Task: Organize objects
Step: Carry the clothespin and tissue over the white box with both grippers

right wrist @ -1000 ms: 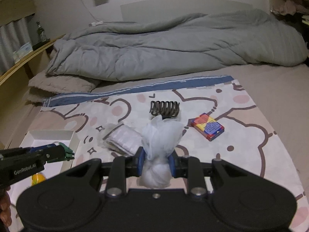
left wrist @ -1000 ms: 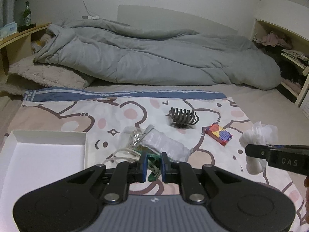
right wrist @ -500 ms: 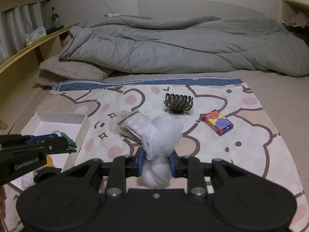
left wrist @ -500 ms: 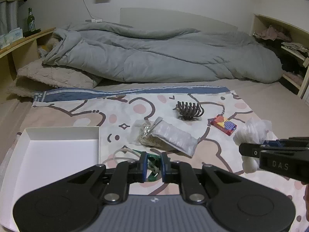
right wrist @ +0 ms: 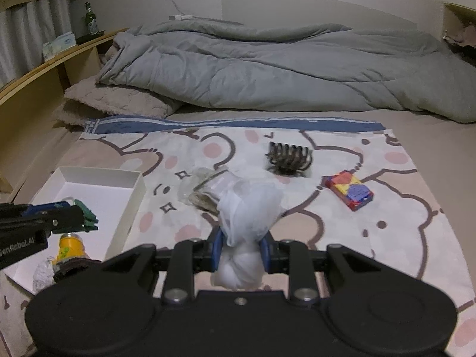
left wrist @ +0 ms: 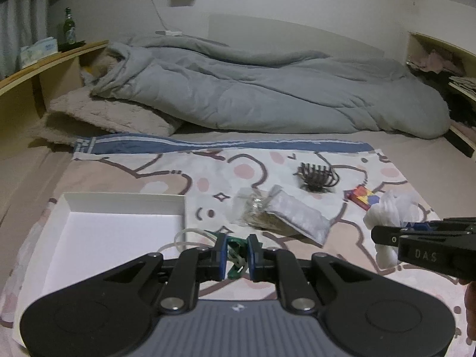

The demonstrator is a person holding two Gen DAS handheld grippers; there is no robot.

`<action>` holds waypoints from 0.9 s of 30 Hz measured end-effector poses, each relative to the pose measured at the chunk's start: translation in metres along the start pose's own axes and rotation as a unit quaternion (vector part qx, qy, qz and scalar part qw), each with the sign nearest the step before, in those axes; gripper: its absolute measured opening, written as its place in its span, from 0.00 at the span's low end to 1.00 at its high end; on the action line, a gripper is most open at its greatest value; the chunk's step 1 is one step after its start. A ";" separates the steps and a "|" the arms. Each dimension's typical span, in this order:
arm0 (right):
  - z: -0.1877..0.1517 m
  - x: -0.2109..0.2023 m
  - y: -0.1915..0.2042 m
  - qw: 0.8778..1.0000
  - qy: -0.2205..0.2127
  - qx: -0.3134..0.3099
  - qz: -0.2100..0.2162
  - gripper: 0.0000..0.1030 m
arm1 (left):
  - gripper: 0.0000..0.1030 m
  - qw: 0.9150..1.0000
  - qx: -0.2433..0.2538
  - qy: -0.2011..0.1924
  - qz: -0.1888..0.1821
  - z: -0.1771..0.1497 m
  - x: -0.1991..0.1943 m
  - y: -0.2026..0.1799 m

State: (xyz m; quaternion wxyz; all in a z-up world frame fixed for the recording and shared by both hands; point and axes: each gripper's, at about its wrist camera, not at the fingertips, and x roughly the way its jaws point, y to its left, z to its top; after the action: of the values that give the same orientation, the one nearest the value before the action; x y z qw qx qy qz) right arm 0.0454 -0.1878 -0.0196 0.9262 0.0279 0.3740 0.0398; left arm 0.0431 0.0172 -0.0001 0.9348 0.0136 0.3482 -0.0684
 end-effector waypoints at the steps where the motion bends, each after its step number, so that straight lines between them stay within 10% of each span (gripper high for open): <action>1: 0.001 0.002 0.005 1.000 0.001 -0.001 0.003 0.26 | 0.14 1.000 -0.001 -0.001 0.005 0.000 0.000 0.004; 27: 0.023 0.057 0.167 0.991 0.024 -0.058 0.115 0.26 | 0.14 0.989 -0.090 -0.002 0.114 -0.023 -0.030 0.164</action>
State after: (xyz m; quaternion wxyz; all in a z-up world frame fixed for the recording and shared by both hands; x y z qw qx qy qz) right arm 0.0930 -0.0169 -0.0289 0.9064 0.0164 0.3872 0.1682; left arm 0.0284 0.1850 -0.0013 0.9345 -0.0309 0.3477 0.0701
